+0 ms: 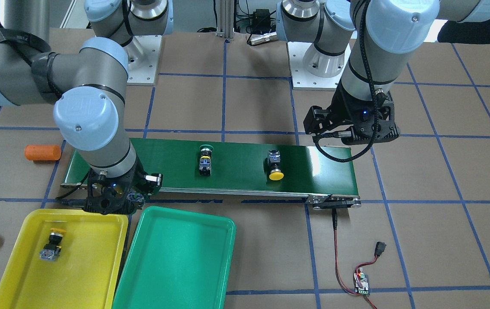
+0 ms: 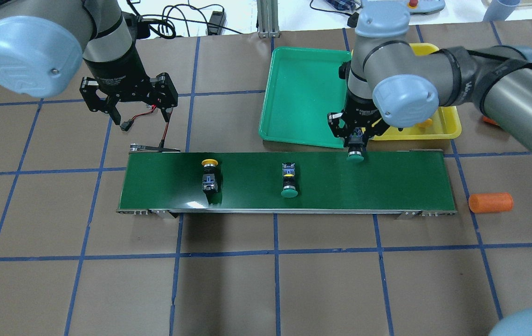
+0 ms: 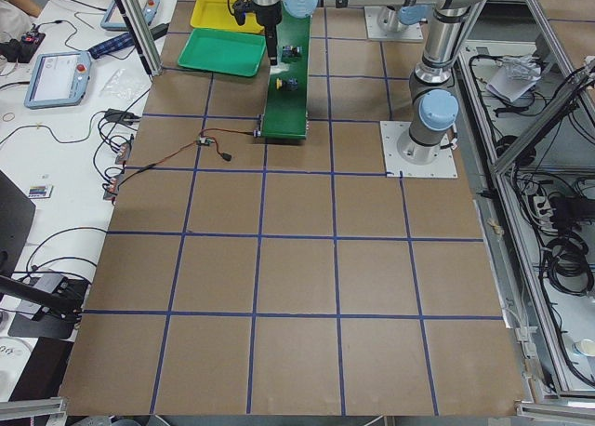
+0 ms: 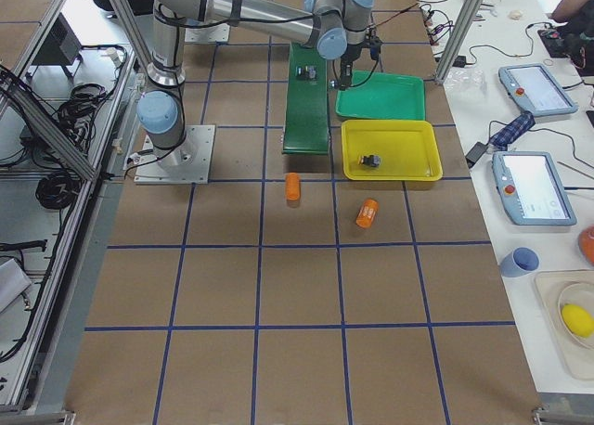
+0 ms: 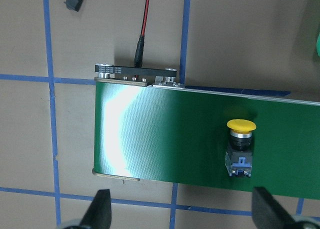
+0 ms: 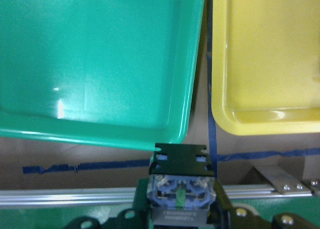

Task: Sort buttons by color to trays
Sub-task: 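Carry the green-capped button into the green tray and open the right gripper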

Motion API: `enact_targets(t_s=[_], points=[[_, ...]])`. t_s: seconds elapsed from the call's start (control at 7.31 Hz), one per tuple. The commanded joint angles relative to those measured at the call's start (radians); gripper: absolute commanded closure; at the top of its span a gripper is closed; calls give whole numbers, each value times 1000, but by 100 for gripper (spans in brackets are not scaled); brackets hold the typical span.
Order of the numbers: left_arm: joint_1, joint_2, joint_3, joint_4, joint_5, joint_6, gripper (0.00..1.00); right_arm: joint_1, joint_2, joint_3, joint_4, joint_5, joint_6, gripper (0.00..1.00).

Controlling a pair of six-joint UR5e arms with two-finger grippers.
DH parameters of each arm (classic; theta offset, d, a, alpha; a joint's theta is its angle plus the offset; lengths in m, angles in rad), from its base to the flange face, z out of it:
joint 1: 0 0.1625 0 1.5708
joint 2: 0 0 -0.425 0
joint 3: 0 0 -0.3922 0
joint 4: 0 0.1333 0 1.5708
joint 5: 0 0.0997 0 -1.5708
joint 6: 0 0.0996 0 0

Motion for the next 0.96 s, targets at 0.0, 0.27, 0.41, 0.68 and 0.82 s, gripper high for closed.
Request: enact_targets(t_s=[0.0, 0.27, 0.41, 0.68, 0.82], points=[[1, 9, -7, 1, 1, -12, 0, 13, 128, -53, -156, -2, 8, 100], [-2, 9, -18, 2, -2, -31, 0, 13, 182, -50, -170, 9, 7, 94], [-2, 2, -15, 2, 3, -46, 0, 13, 200, -50, -188, 4, 7, 64], [-2, 12, -13, 2, 1, -46, 0, 11, 199, -44, -196, 3, 8, 0], [-2, 17, -3, 1, 3, -46, 0, 10, 190, -44, -187, 3, 8, 0]])
